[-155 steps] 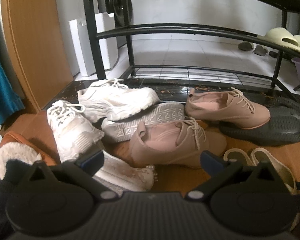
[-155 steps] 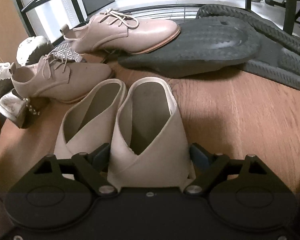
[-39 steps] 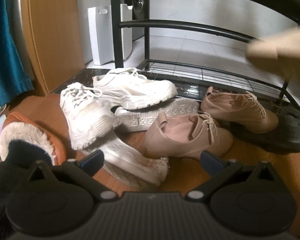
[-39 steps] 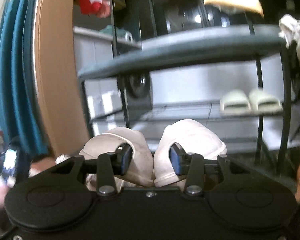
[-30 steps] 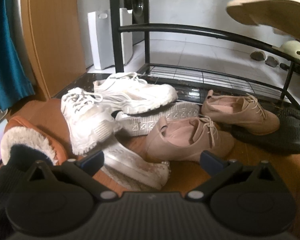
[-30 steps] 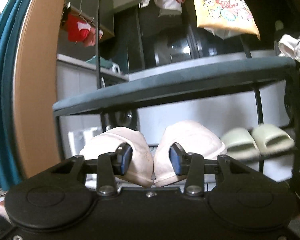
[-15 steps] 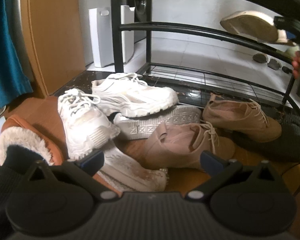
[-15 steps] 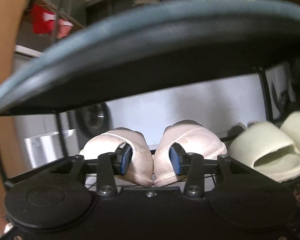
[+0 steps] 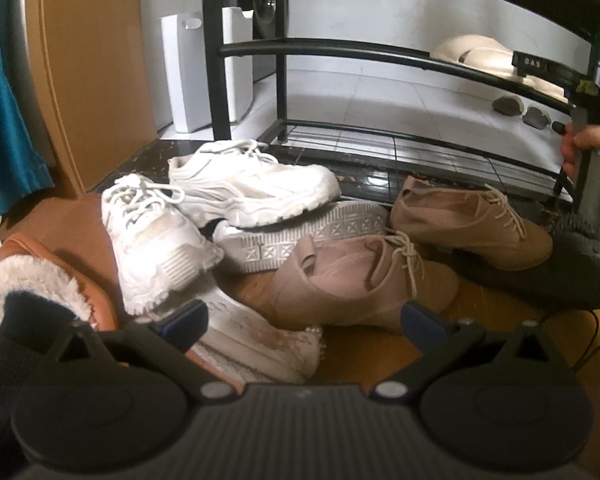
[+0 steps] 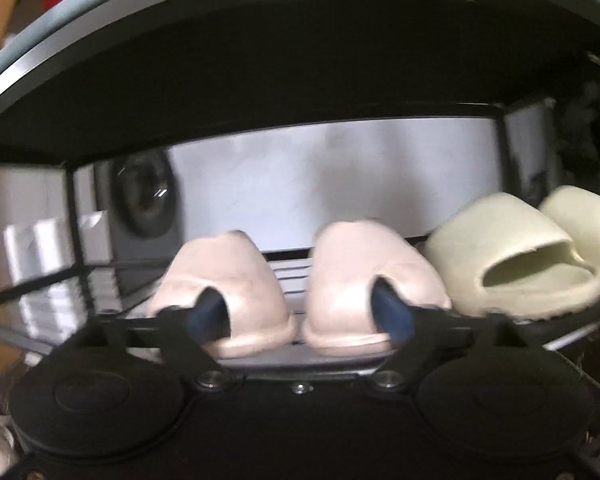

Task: Organize scattered shoes
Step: 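Carry the mules under the rack top onto the lower shelf, then set the mules on the shelf beside the green slides and open the right gripper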

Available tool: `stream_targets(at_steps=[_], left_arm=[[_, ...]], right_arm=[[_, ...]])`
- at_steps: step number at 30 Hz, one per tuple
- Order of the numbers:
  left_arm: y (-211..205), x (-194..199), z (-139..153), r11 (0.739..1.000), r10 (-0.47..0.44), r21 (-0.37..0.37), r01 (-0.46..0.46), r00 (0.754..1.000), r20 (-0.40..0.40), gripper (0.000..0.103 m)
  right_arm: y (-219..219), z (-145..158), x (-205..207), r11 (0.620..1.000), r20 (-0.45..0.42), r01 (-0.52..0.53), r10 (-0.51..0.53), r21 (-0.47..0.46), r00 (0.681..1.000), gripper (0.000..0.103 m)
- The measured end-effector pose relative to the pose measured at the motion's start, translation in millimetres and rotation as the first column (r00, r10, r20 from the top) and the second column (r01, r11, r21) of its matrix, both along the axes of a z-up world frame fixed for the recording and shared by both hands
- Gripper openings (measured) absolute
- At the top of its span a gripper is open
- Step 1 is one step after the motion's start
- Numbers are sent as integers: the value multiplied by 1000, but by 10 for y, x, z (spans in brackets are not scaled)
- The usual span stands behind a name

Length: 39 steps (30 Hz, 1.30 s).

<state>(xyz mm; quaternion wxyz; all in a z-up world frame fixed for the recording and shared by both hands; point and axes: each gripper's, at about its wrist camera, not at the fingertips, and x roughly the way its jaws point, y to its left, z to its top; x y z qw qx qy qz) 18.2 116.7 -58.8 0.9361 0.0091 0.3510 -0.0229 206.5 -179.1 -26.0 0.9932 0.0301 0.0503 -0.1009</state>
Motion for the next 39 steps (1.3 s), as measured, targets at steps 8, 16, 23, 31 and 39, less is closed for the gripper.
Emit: stream_targets(at_steps=[8, 16, 23, 31, 39], left_arm=[[-8, -21, -1, 1000, -13, -9, 13, 1000, -2, 103], [28, 8, 40, 1000, 3, -23, -3, 1000, 7, 103], [28, 19, 43, 999, -12, -45, 12, 1000, 1, 103], [22, 19, 23, 998, -20, -57, 19, 1000, -18, 103], [20, 12, 22, 998, -27, -63, 26, 999, -18, 103]], right_arm=[[211, 270, -443, 987, 129, -129, 141, -96, 982, 103], [360, 444, 435, 968, -152, -208, 186, -143, 971, 103], [464, 367, 882, 954, -337, -233, 160, -188, 928, 103], [655, 323, 1114, 983, -351, -121, 66, -135, 934, 97], [668, 228, 1067, 987, -297, 90, -127, -135, 946, 97]])
